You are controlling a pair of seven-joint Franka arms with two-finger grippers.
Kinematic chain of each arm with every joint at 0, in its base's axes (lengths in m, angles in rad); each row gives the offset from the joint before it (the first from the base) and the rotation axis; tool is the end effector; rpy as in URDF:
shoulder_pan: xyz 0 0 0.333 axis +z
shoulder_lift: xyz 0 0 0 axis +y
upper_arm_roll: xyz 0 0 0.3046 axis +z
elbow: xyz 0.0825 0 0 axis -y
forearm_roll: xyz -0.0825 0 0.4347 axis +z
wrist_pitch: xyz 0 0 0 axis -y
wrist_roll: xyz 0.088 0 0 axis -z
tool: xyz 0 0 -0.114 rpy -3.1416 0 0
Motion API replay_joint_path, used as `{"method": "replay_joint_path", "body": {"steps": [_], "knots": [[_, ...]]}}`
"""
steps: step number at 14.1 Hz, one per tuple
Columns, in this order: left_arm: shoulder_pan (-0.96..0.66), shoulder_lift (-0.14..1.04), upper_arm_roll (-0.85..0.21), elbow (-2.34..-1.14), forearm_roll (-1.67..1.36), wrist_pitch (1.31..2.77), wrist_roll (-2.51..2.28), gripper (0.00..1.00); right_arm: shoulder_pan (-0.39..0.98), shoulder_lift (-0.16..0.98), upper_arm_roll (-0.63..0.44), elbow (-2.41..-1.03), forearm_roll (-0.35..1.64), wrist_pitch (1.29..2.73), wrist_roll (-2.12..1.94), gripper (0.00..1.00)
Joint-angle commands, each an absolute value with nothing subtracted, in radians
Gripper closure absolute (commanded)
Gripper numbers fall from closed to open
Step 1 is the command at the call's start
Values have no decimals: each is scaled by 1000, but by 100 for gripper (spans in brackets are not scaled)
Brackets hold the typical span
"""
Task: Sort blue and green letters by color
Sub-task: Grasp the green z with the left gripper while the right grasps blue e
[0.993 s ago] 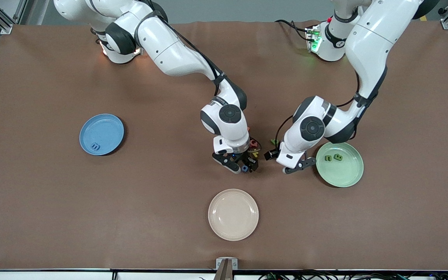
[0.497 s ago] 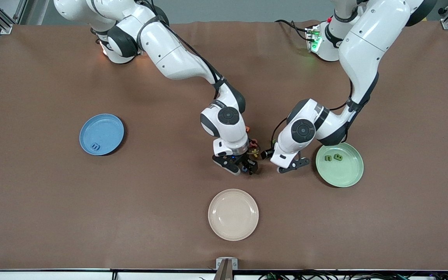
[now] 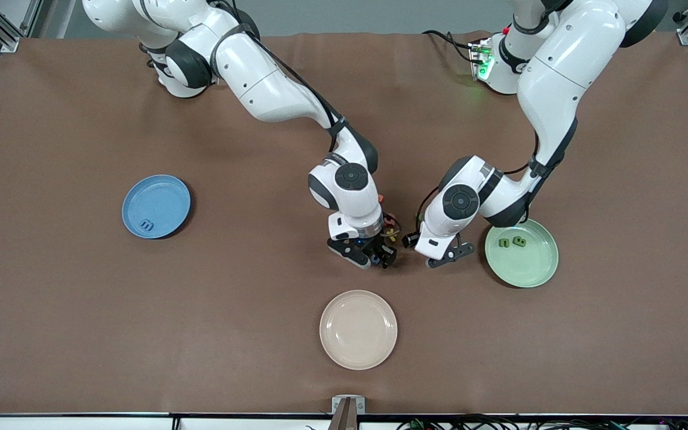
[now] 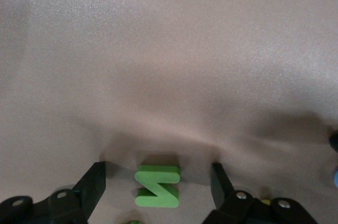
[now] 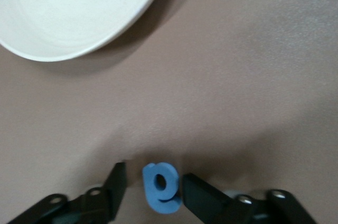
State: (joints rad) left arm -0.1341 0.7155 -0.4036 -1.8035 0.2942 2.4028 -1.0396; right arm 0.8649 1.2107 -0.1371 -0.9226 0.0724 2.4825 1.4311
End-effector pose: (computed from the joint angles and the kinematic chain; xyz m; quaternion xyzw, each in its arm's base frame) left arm 0.5782 -0.3370 0.1146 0.9829 0.1795 -0.0398 0.0105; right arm 0.6001 0.6000 0.1284 -0.9335 0.3100 -0.1089 0.1433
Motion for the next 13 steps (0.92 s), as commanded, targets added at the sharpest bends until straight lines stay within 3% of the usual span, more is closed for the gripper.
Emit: {"method": "replay_joint_path", "body": {"steps": [1,2,5,10,13], "knots": [[-140,715,-403,-1793,316,2395,-1074,14,874,1243,-147,-897,63,2459,1434,95],[-141,715,-403,-1793,318,2395,-1077,17,873,1241,-146,-897,63,2444,1436,100],[-141,715,-403,-1798,318,2395,-1078,25,871,1236,-144,-897,64,2427,1434,100],[-143,712,-411,-1801,318,2385,-1080,29,868,1230,-143,-897,64,2416,1434,100],[-141,707,-413,-1805,318,2372,-1080,46,868,1230,-143,-897,64,2411,1434,100]]}}
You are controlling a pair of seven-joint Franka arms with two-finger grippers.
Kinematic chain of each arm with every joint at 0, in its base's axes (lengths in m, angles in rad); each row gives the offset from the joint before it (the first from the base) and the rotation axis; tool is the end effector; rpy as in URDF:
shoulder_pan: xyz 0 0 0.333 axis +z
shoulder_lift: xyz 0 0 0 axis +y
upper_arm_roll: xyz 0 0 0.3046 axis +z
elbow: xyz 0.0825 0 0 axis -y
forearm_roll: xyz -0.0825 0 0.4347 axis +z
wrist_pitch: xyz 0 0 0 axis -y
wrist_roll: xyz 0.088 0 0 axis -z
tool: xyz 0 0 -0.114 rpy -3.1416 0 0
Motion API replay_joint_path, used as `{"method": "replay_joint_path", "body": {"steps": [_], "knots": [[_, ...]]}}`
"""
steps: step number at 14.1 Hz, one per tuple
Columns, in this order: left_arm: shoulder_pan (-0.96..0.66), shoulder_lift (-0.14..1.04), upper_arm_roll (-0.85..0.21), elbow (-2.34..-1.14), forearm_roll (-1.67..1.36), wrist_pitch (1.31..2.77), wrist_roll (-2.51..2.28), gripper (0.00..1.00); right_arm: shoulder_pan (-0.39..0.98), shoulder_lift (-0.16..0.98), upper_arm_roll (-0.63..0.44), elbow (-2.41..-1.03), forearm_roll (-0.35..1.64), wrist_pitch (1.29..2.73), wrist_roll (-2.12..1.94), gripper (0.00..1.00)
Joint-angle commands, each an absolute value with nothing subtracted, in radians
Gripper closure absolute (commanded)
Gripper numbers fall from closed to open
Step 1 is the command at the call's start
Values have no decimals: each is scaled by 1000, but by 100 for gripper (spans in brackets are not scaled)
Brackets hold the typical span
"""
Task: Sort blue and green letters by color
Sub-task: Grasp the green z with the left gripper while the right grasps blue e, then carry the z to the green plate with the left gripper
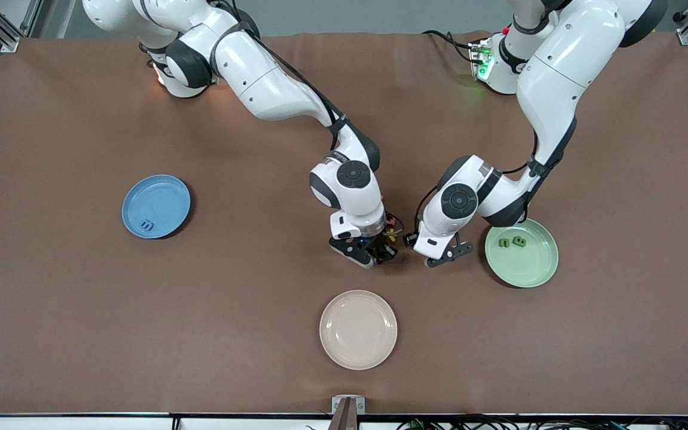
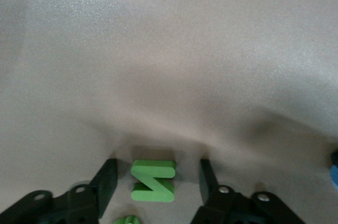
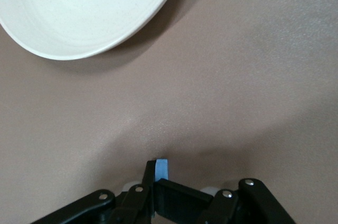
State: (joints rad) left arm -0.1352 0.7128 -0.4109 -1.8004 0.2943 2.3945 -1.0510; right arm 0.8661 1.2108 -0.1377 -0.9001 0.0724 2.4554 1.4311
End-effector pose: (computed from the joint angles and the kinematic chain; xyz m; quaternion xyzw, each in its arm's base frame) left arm 0.5769 -0.3416 0.1181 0.9824 0.1819 -0.0408 0.0106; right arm 0.6008 0.6037 0.1370 -0.9343 0.3091 -0.1076 0.1414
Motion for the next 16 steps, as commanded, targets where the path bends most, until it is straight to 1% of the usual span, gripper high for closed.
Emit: {"method": "replay_joint_path", "body": {"steps": [1,6,8,10,12,14,16], "knots": [[-141,706,-413,-1807,318,2372,-1080,53,868,1230,-143,-897,64,2411,1434,100],[-137,706,-422,-1807,318,2370,-1083,77,859,1215,-138,-896,67,2355,1431,100],[-132,700,-422,-1809,318,2353,-1088,84,857,1210,-138,-894,67,2344,1430,100],[-115,671,-423,-1807,319,2320,-1077,85,856,1207,-137,-893,69,2333,1430,100],[-101,629,-425,-1807,319,2255,-1051,85,856,1198,-137,-891,69,2318,1428,100],[-59,611,-429,-1809,318,2241,-1011,85,854,1190,-135,-891,69,2300,1424,100],[9,598,-463,-1810,318,2240,-976,85,847,1183,-132,-891,69,2293,1422,100]]}}
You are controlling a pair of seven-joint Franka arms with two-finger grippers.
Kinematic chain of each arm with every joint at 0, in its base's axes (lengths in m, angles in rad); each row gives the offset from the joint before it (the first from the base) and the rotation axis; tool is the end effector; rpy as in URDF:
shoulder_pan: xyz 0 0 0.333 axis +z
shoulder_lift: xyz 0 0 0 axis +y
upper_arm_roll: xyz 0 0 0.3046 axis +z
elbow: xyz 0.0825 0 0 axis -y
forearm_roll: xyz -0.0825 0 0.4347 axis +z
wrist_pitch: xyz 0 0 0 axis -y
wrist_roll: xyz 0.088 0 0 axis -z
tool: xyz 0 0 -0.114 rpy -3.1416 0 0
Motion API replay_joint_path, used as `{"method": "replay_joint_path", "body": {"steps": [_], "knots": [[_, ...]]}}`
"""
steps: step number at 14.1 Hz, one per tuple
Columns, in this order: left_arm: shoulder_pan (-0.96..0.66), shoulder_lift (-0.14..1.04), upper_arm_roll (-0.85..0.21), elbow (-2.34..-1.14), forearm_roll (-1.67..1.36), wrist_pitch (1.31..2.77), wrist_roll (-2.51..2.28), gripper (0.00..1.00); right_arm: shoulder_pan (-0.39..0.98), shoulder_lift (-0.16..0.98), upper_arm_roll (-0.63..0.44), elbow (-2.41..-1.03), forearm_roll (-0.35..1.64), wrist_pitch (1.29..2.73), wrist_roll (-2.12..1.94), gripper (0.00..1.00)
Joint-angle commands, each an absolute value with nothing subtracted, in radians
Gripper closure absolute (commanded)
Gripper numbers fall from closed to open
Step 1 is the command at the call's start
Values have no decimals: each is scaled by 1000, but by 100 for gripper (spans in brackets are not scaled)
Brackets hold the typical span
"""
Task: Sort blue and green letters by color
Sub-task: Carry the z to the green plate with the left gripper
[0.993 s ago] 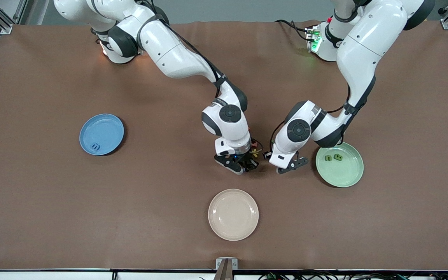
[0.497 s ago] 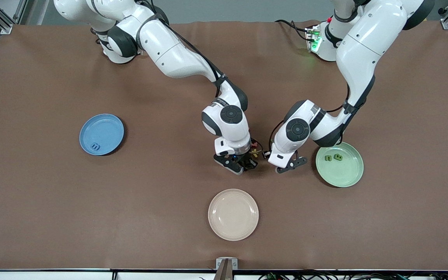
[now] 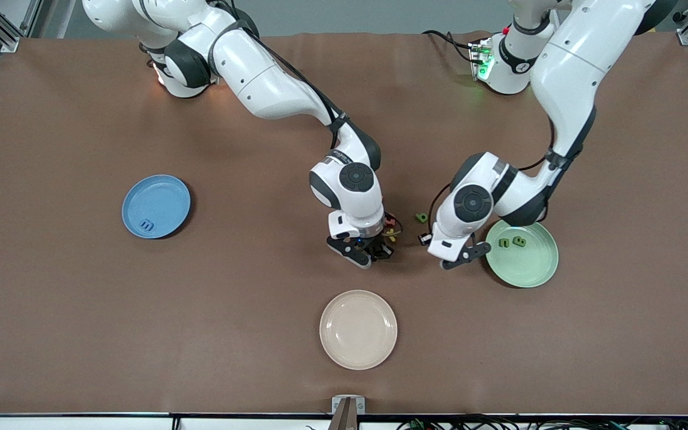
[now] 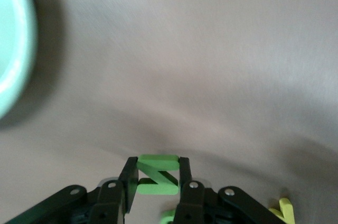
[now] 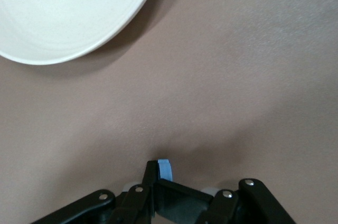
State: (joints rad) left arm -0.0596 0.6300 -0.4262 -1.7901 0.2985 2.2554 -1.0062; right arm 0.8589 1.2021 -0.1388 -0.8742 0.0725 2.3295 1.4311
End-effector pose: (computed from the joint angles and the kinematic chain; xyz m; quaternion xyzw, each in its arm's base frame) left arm 0.6036 -0.2985 0.1649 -0.9809 -0.1884 0.0438 0.0209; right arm 0.6026 0.5979 0.1434 -0.9393 0.3159 -0.0876 0.1008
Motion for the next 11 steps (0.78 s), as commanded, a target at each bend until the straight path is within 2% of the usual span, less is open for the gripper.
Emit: {"method": "replay_joint_path", "body": {"steps": [1,7,9,11], "knots": [[49,595,-486,-1812,318,2235,-945,85,847,1181,-132,-891,69,2293,1422,100],[228,594,-505,-1829,321,2233,-764,84,847,1181,-133,-891,69,2299,1422,100],[265,595,-505,-1821,337,2233,-738,84,847,1184,-132,-891,69,2299,1425,90],[302,603,-505,-1810,356,2233,-715,84,847,1183,-126,-891,71,2286,1425,100]]}}
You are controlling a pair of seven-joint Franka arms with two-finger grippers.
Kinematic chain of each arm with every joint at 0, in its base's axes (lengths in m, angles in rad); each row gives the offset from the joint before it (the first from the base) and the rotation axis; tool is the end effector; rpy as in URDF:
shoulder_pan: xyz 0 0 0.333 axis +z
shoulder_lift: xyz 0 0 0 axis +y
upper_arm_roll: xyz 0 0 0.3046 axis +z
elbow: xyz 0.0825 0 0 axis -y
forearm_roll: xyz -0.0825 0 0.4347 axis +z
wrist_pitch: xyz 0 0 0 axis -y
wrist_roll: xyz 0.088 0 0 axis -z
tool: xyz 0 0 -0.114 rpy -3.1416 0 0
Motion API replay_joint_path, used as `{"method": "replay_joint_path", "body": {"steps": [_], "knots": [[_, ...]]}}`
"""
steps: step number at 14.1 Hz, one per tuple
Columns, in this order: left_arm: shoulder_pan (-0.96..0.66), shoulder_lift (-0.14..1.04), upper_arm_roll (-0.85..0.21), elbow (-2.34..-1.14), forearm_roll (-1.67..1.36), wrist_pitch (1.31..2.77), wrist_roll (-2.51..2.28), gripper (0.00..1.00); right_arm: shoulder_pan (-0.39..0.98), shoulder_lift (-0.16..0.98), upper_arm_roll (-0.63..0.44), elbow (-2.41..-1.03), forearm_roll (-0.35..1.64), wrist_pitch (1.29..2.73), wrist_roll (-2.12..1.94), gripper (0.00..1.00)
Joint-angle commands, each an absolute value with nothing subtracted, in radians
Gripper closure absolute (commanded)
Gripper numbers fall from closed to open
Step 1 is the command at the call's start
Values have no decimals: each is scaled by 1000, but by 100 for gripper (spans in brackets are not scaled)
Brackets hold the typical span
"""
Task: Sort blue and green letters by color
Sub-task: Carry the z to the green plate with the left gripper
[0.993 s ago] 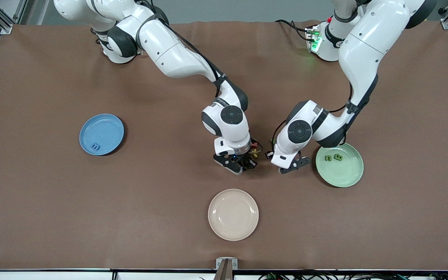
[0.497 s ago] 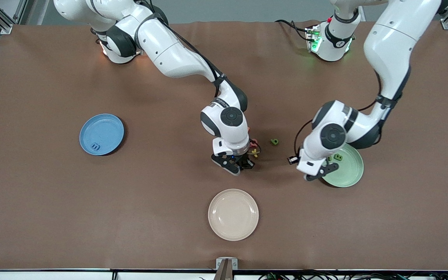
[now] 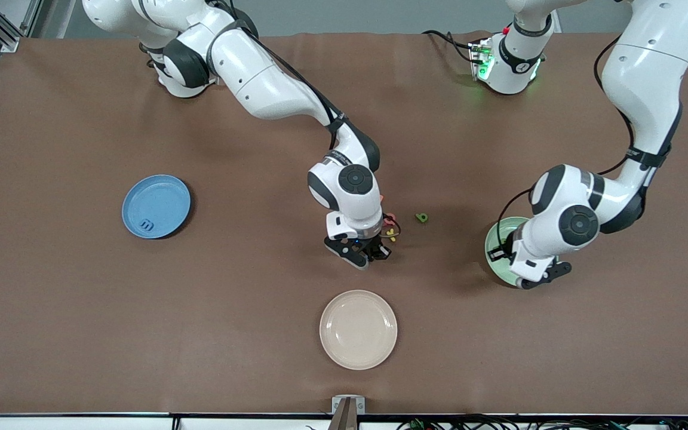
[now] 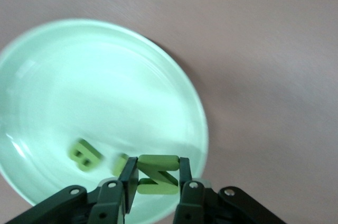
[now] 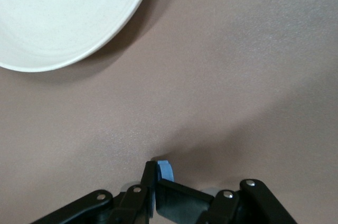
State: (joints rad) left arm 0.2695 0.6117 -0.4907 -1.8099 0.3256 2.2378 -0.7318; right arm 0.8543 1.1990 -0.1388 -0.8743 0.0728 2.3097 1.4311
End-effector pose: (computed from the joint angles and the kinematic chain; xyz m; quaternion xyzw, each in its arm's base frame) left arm 0.6571 -0.1271 0.1768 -0.9829 -0.1773 0.0487 0.0064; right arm 0.6046 0.5942 0.1437 -0.9395 0.3189 -0.0838 0.0933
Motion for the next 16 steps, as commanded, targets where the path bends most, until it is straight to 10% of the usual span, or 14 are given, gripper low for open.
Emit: {"method": "replay_joint_path", "body": {"steps": [1,11,13,16], "knots": [[314,604,-505,-1809,356,2233,-706,84,845,1181,-126,-891,71,2266,1424,100],[397,627,-500,-1795,380,2237,-681,82,833,1147,-124,-890,71,2166,1382,98],[400,627,-500,-1796,380,2235,-681,75,834,1147,-123,-890,77,2178,1394,52],[396,627,-502,-1796,380,2235,-686,31,838,1150,-121,-891,77,2212,1442,31]]}}
